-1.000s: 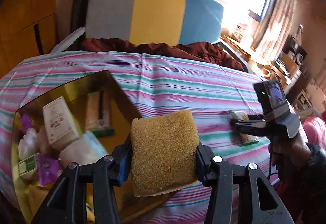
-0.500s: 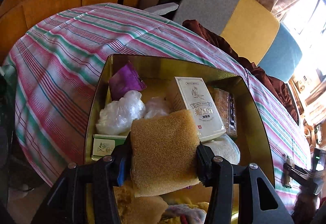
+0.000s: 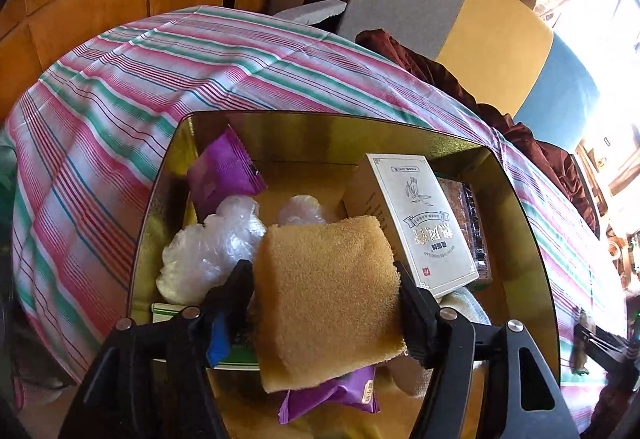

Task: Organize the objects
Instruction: 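Carry the yellow sponge into the gold tray with the left gripper and release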

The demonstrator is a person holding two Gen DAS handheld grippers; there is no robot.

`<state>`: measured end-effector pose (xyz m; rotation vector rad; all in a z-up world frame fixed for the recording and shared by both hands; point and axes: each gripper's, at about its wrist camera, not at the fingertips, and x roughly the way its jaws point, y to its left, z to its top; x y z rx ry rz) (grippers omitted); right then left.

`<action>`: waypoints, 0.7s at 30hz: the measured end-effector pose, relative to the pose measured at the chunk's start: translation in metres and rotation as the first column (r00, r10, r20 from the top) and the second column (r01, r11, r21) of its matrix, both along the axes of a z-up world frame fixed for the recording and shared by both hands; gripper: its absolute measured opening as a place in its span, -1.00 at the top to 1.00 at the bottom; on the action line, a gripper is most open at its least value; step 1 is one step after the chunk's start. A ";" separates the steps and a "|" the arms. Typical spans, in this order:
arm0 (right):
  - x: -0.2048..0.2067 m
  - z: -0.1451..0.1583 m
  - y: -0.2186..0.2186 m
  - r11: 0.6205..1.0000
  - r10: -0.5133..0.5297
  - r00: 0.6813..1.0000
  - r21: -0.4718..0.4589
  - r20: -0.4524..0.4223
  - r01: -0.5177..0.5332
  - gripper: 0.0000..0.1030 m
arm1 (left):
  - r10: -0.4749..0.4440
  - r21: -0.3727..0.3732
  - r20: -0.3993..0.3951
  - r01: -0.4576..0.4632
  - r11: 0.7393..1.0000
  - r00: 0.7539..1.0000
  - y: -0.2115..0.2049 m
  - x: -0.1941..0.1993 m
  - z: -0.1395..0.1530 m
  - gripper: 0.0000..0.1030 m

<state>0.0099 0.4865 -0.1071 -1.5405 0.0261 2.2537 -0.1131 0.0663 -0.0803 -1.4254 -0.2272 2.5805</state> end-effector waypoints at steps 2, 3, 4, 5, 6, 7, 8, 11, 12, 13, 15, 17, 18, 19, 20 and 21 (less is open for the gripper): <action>-0.001 0.001 -0.001 1.000 0.003 1.000 0.009 0.002 -0.003 0.06 | 0.012 0.000 -0.018 -0.012 1.000 1.000 -0.006 0.005 0.006 -0.41; -0.001 0.000 -0.001 1.000 0.003 1.000 0.014 0.003 -0.003 0.06 | 0.014 -0.006 -0.033 -0.014 1.000 0.999 -0.008 0.008 0.009 -0.41; -0.002 0.000 -0.001 1.000 0.002 1.000 0.017 0.004 -0.003 0.06 | 0.013 -0.012 -0.046 -0.014 1.000 0.999 -0.010 0.012 0.012 -0.43; -0.002 0.000 -0.001 1.000 0.003 1.000 0.020 0.005 -0.003 0.06 | 0.013 -0.018 -0.057 -0.014 1.000 0.998 -0.011 0.015 0.015 -0.43; -0.003 0.001 -0.002 1.000 0.003 1.000 0.022 0.006 -0.004 0.06 | 0.015 -0.021 -0.067 -0.016 1.000 0.998 -0.013 0.017 0.017 -0.44; -0.003 0.001 -0.002 1.000 0.003 1.000 0.024 0.006 -0.003 0.06 | 0.014 -0.022 -0.074 -0.015 1.000 0.997 -0.015 0.020 0.019 -0.44; -0.003 0.001 -0.002 1.000 0.001 1.000 0.024 0.006 -0.001 0.06 | 0.009 -0.023 -0.081 -0.011 1.000 0.997 -0.015 0.022 0.021 -0.44; -0.004 0.001 -0.001 1.000 0.000 1.000 0.023 0.006 0.000 0.06 | -0.029 0.017 -0.087 0.031 0.999 0.996 -0.012 0.026 0.023 -0.44; -0.003 0.001 -0.001 1.000 -0.002 1.000 0.022 0.005 0.002 0.06 | -0.053 0.038 -0.090 0.056 0.998 0.995 -0.009 0.028 0.024 -0.44; -0.003 0.001 -0.002 1.000 -0.003 1.000 0.023 0.004 0.003 0.06 | -0.059 0.041 -0.096 0.064 0.997 0.994 -0.006 0.029 0.026 -0.44; -0.003 0.001 -0.004 1.000 -0.001 1.000 0.029 0.006 0.000 0.06 | -0.056 0.034 -0.090 0.059 0.998 0.994 -0.002 0.028 0.025 -0.44; -0.004 0.001 -0.002 0.999 0.001 1.000 0.032 0.007 -0.002 0.06 | -0.075 0.018 -0.068 0.076 0.997 0.995 0.004 0.023 0.019 -0.44; -0.004 0.001 -0.003 1.000 0.000 1.000 0.030 0.006 0.000 0.06 | -0.073 0.011 -0.061 0.073 0.997 0.995 0.005 0.021 0.016 -0.42; -0.004 0.001 -0.003 1.000 0.000 1.000 0.029 0.006 0.000 0.06 | -0.073 0.021 -0.056 0.075 0.997 0.996 0.005 0.019 0.014 -0.41; -0.004 0.002 -0.003 1.000 -0.001 1.000 0.029 0.005 0.000 0.06 | -0.073 0.033 -0.059 0.075 0.997 0.996 0.006 0.017 0.012 -0.41; -0.003 0.002 -0.005 1.000 0.000 1.000 0.031 0.006 0.000 0.06 | -0.070 0.040 -0.066 0.073 0.997 0.995 0.006 0.015 0.012 -0.41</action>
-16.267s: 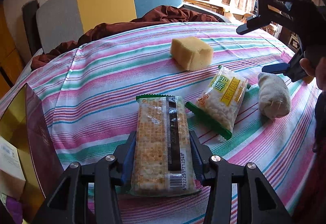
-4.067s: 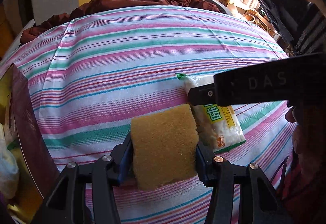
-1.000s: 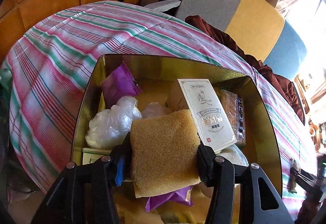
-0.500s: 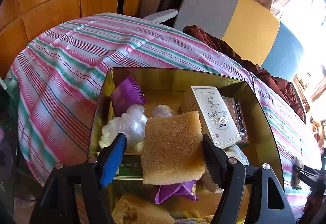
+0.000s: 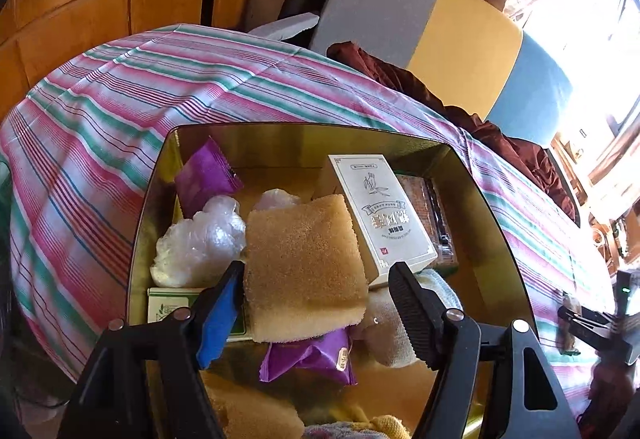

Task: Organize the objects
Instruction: 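Carry the yellow sponge into the gold tray with the left gripper and release, then carry the WEIDAN snack bag into the gold tray with the right gripper and release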

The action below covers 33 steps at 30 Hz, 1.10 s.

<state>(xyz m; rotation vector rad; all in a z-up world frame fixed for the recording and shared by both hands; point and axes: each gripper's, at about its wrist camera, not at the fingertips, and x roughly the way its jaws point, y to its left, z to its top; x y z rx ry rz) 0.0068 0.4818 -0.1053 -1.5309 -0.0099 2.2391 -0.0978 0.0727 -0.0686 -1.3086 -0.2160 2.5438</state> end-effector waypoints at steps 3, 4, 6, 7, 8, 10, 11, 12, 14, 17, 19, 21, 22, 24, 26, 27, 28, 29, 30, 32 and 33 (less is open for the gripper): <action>0.000 0.000 -0.001 1.000 0.000 1.000 0.002 0.000 0.000 0.06 | -0.003 0.009 0.009 0.002 1.000 1.000 0.003 -0.007 -0.005 -0.41; 0.000 0.000 -0.001 1.000 0.001 1.000 0.003 0.000 -0.001 0.06 | 0.003 0.014 0.012 -0.003 1.000 1.000 0.004 -0.009 -0.005 -0.41; 0.001 0.000 -0.003 1.000 0.001 1.000 0.006 0.000 -0.001 0.06 | 0.009 0.022 0.009 -0.009 1.000 1.000 0.002 -0.009 -0.004 -0.44; 0.001 0.000 -0.003 1.000 0.002 1.000 0.008 0.000 -0.002 0.06 | 0.009 0.014 0.005 -0.009 1.000 1.000 0.002 -0.008 -0.003 -0.45; 0.000 0.000 -0.003 1.000 0.003 1.000 0.011 0.000 -0.003 0.06 | 0.011 -0.004 0.002 -0.011 1.000 1.000 0.000 -0.007 -0.003 -0.45; 0.000 0.001 -0.004 1.000 0.005 1.000 0.017 0.001 -0.005 0.06 | 0.018 -0.036 -0.012 -0.019 0.999 1.000 -0.003 -0.002 0.000 -0.48; 0.000 0.001 -0.004 1.000 0.005 1.000 0.020 0.002 -0.005 0.06 | 0.024 -0.053 -0.024 -0.026 0.998 0.999 -0.006 0.001 0.002 -0.52; -0.001 0.002 -0.004 1.000 0.005 1.000 0.023 0.002 -0.005 0.06 | 0.030 -0.066 -0.034 -0.032 0.997 0.999 -0.008 0.004 0.003 -0.57; 0.000 0.002 -0.006 1.000 0.008 1.000 0.028 0.002 -0.008 0.06 | 0.035 -0.091 -0.050 -0.039 0.995 0.998 -0.011 0.011 0.006 -0.59; 0.001 0.004 -0.009 1.000 0.014 1.000 -0.001 -0.012 -0.014 0.07 | 0.051 -0.118 -0.060 -0.058 0.991 0.997 -0.016 0.020 0.010 -0.61; 0.000 0.005 -0.013 1.000 0.025 1.000 -0.013 -0.015 -0.025 0.07 | 0.059 -0.119 -0.063 -0.066 0.991 0.996 -0.019 0.025 0.012 -0.64; -0.001 0.007 -0.013 0.999 0.028 0.999 -0.037 -0.021 -0.029 0.07 | 0.057 -0.124 -0.071 -0.066 0.990 0.996 -0.020 0.030 0.015 -0.68; -0.001 0.009 -0.013 0.997 0.029 0.999 -0.064 -0.031 -0.031 0.07 | 0.055 -0.127 -0.079 -0.064 0.990 0.995 -0.021 0.032 0.017 -0.70; 0.000 0.016 -0.017 0.995 0.020 0.998 -0.097 -0.063 -0.027 0.07 | 0.052 -0.132 -0.093 -0.064 0.989 0.994 -0.021 0.037 0.022 -0.73; 0.001 0.027 -0.023 0.991 0.021 0.994 -0.127 -0.111 -0.035 0.07 | 0.047 -0.137 -0.109 -0.062 0.989 0.993 -0.021 0.041 0.027 -0.76; 0.001 0.032 -0.030 0.989 0.026 0.991 -0.144 -0.135 -0.045 0.07 | 0.043 -0.138 -0.118 -0.060 0.989 0.992 -0.021 0.042 0.029 -0.78; 0.001 0.038 -0.037 0.986 0.034 0.987 -0.154 -0.158 -0.059 0.07 | 0.041 -0.139 -0.129 -0.059 0.989 0.991 -0.021 0.044 0.032 -0.80; 0.001 0.043 -0.047 0.984 0.047 0.983 -0.161 -0.179 -0.077 0.07 | 0.041 -0.140 -0.138 -0.060 0.988 0.990 -0.022 0.046 0.034 -0.82; 0.001 0.049 -0.057 0.981 0.062 0.977 -0.168 -0.202 -0.097 0.07 | 0.041 -0.141 -0.145 -0.061 0.988 0.989 -0.023 0.047 0.036 -0.83; -0.001 0.062 -0.076 0.974 0.094 0.964 -0.179 -0.248 -0.141 0.07 | 0.040 -0.141 -0.153 -0.062 0.988 0.987 -0.023 0.049 0.039 -0.84; -0.002 0.069 -0.086 0.969 0.112 0.956 -0.185 -0.270 -0.166 0.07 | 0.041 -0.141 -0.155 -0.063 0.988 0.987 -0.024 0.050 0.040 -0.85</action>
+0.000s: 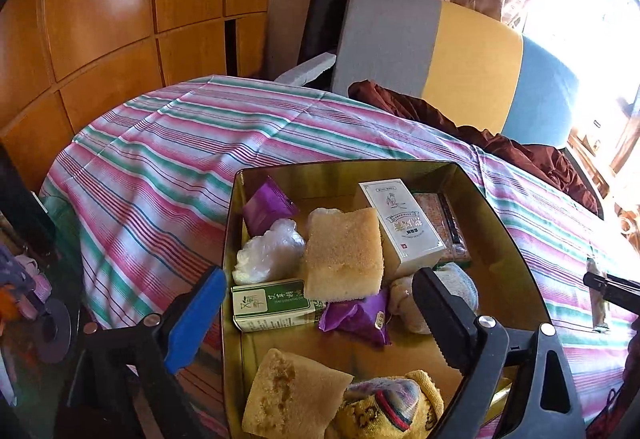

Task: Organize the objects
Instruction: 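Carry the WEIDAN snack bag into the gold tray with the right gripper and release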

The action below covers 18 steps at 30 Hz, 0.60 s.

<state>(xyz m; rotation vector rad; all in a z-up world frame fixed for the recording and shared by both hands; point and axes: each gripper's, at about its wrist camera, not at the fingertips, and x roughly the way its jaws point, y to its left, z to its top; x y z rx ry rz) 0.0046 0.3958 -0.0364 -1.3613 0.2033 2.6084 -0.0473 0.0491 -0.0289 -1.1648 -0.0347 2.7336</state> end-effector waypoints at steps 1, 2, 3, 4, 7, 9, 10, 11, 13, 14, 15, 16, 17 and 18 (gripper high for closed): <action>-0.002 0.006 -0.010 1.000 0.023 1.000 -0.012 -0.020 -0.023 0.07 | 0.001 -0.001 -0.001 -0.001 1.000 1.000 -0.001 0.001 0.000 -0.86; -0.003 0.012 -0.021 0.998 0.049 0.998 -0.025 -0.039 -0.050 0.07 | 0.003 -0.002 -0.001 -0.003 1.000 1.000 -0.001 0.002 0.000 -0.86; -0.004 0.018 -0.032 0.997 0.074 0.996 -0.035 -0.058 -0.076 0.07 | 0.005 -0.003 0.000 -0.005 1.000 1.000 -0.002 0.002 0.000 -0.86; -0.006 0.023 -0.043 0.994 0.099 0.992 -0.043 -0.073 -0.102 0.07 | 0.008 -0.003 0.001 -0.008 1.000 1.000 -0.003 0.002 -0.001 -0.87; -0.012 0.035 -0.078 0.981 0.178 0.977 -0.060 -0.117 -0.186 0.07 | 0.014 -0.002 0.008 -0.014 1.000 1.000 -0.004 0.004 -0.003 -0.88; -0.016 0.041 -0.100 0.966 0.236 0.962 -0.070 -0.139 -0.248 0.07 | 0.019 -0.005 0.009 -0.018 1.000 1.000 -0.005 0.004 -0.004 -0.89; -0.019 0.042 -0.111 0.959 0.262 0.954 -0.071 -0.147 -0.274 0.07 | 0.020 -0.005 0.011 -0.020 1.000 1.000 -0.005 0.004 -0.004 -0.92; -0.022 0.042 -0.120 0.952 0.284 0.947 -0.070 -0.150 -0.296 0.07 | 0.021 -0.004 0.011 -0.021 1.000 1.000 -0.006 0.005 -0.004 -0.93; -0.027 0.038 -0.137 0.939 0.321 0.936 -0.079 -0.142 -0.334 0.07 | 0.027 0.000 0.008 -0.027 1.000 1.000 -0.008 0.005 -0.004 -0.97; -0.030 0.034 -0.145 0.934 0.336 0.932 -0.081 -0.135 -0.348 0.07 | 0.031 -0.001 0.007 -0.031 1.000 0.999 -0.009 0.006 -0.005 -0.97; -0.033 0.030 -0.152 0.929 0.350 0.929 -0.083 -0.122 -0.361 0.07 | 0.034 -0.002 0.010 -0.034 0.999 0.999 -0.010 0.006 -0.005 -0.99; -0.035 0.025 -0.158 0.923 0.365 0.925 -0.086 -0.105 -0.374 0.07 | 0.034 -0.002 0.014 -0.034 0.999 0.999 -0.011 0.005 -0.006 -0.99; -0.037 0.019 -0.163 0.919 0.378 0.922 -0.085 -0.086 -0.385 0.07 | 0.035 -0.001 0.018 -0.035 0.999 0.999 -0.012 0.005 -0.007 -0.99; -0.037 0.014 -0.168 0.916 0.388 0.919 -0.083 -0.068 -0.393 0.07 | 0.036 -0.002 0.018 -0.036 0.999 0.999 -0.013 0.005 -0.007 -0.99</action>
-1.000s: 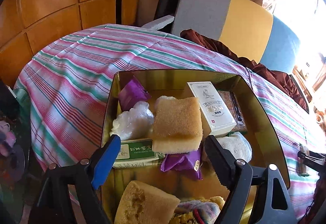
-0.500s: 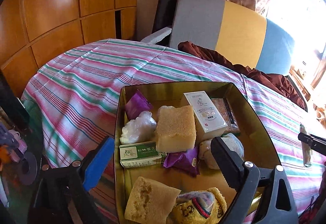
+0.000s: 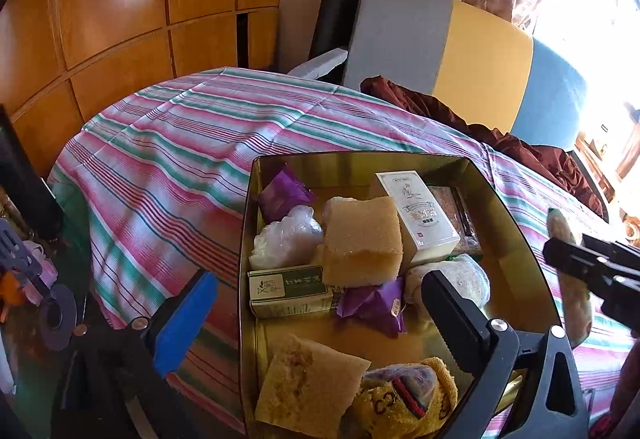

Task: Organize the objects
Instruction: 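Carry the WEIDAN snack bag into the gold tray with the right gripper and release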

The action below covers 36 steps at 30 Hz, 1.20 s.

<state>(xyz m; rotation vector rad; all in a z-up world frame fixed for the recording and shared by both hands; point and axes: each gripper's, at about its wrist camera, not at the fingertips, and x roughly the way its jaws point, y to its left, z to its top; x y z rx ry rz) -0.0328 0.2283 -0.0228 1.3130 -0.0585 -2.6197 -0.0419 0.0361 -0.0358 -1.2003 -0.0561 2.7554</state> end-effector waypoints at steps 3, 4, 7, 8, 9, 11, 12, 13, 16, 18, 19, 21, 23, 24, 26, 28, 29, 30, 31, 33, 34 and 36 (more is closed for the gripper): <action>0.000 -0.014 -0.008 1.000 0.024 0.999 0.009 0.034 -0.025 0.06 | 0.005 -0.004 0.002 -0.005 1.000 1.000 -0.003 0.001 -0.001 -0.99; 0.000 -0.018 -0.009 1.000 0.027 0.999 0.010 0.043 -0.027 0.06 | 0.011 -0.005 0.001 -0.011 1.000 1.000 -0.004 0.002 -0.002 -0.99; -0.001 -0.027 -0.011 0.999 0.028 0.998 0.027 0.063 -0.029 0.06 | 0.027 -0.012 0.004 -0.027 1.000 1.000 -0.008 0.002 -0.004 -0.99; -0.001 -0.030 -0.012 0.999 0.031 0.997 0.032 0.074 -0.034 0.06 | 0.032 -0.012 0.005 -0.032 0.999 0.999 -0.008 0.002 -0.005 -0.99; -0.001 -0.033 -0.013 0.998 0.035 0.996 0.041 0.087 -0.039 0.06 | 0.035 -0.011 0.005 -0.034 0.999 0.999 -0.009 0.002 -0.005 -0.99; 0.000 -0.038 -0.013 0.998 0.033 0.994 0.054 0.105 -0.039 0.06 | 0.037 -0.006 0.000 -0.037 0.999 0.999 -0.010 0.003 -0.004 -0.99; 0.000 -0.039 -0.012 0.998 0.032 0.993 0.049 0.110 -0.038 0.05 | 0.038 -0.005 -0.006 -0.038 0.999 0.999 -0.011 0.003 -0.003 -0.99; 0.000 -0.041 -0.012 0.999 0.032 0.993 0.039 0.116 -0.037 0.04 | 0.041 -0.002 -0.011 -0.041 0.999 0.999 -0.011 0.004 -0.003 -0.99; 0.001 -0.042 -0.009 0.999 0.027 0.993 0.015 0.118 -0.029 -0.01 | 0.044 0.000 -0.006 -0.044 0.999 0.999 -0.008 0.004 -0.002 -0.99; 0.004 -0.038 -0.007 1.000 0.015 0.995 0.005 0.099 -0.016 -0.13 | 0.055 -0.013 -0.007 -0.056 0.998 0.998 -0.006 0.004 0.000 -0.99; 0.005 -0.035 -0.007 1.000 0.011 0.996 0.001 0.087 -0.012 -0.26 | 0.061 -0.019 -0.011 -0.061 0.998 0.998 -0.005 0.005 0.001 -0.99; 0.008 -0.030 -0.007 1.000 -0.003 0.998 -0.002 0.061 0.003 -0.34 | 0.068 -0.023 -0.022 -0.069 0.997 0.997 -0.004 0.007 0.003 -0.99; 0.012 -0.024 -0.007 1.000 -0.028 0.999 0.001 0.030 0.028 -0.36 | 0.075 -0.023 -0.029 -0.075 0.997 0.997 -0.003 0.008 0.005 -0.99; 0.014 -0.021 -0.006 0.999 -0.046 0.999 0.005 0.013 0.046 -0.38 | 0.078 -0.025 -0.032 -0.079 0.997 0.996 -0.002 0.009 0.006 -0.99; 0.017 -0.015 -0.006 0.996 -0.089 0.996 0.017 -0.025 0.089 -0.42 | 0.084 -0.028 -0.039 -0.085 0.996 0.996 -0.002 0.011 0.009 -0.99; 0.023 -0.008 -0.007 0.990 -0.132 0.989 0.043 -0.070 0.136 -0.45 | 0.090 -0.026 -0.041 -0.091 0.995 0.995 -0.002 0.014 0.011 -0.99; 0.026 -0.004 -0.008 0.986 -0.150 0.985 0.056 -0.089 0.155 -0.45 | 0.095 -0.024 -0.040 -0.096 0.995 0.995 -0.003 0.016 0.012 -0.99; 0.029 0.000 -0.008 0.982 -0.166 0.981 0.068 -0.105 0.173 -0.45 | 0.100 -0.022 -0.037 -0.101 0.995 0.994 -0.003 0.017 0.013 -0.99; 0.032 0.003 -0.007 0.978 -0.184 0.976 0.081 -0.118 0.194 -0.45 | 0.104 -0.017 -0.036 -0.104 0.994 0.994 -0.004 0.019 0.014 -0.99; 0.035 0.008 -0.003 0.970 -0.215 0.968 0.091 -0.127 0.227 -0.45 | 0.111 -0.004 -0.037 -0.111 0.994 0.993 -0.005 0.023 0.015 -0.99; 0.036 0.009 -0.001 0.968 -0.223 0.967 0.086 -0.125 0.234 -0.45 | 0.114 0.003 -0.036 -0.114 0.993 0.993 -0.006 0.025 0.016 -0.99; 0.039 0.011 0.001 0.967 -0.229 0.966 0.082 -0.125 0.240 -0.45 | 0.110 0.025 -0.027 -0.109 0.994 0.994 -0.007 0.027 0.017 -0.99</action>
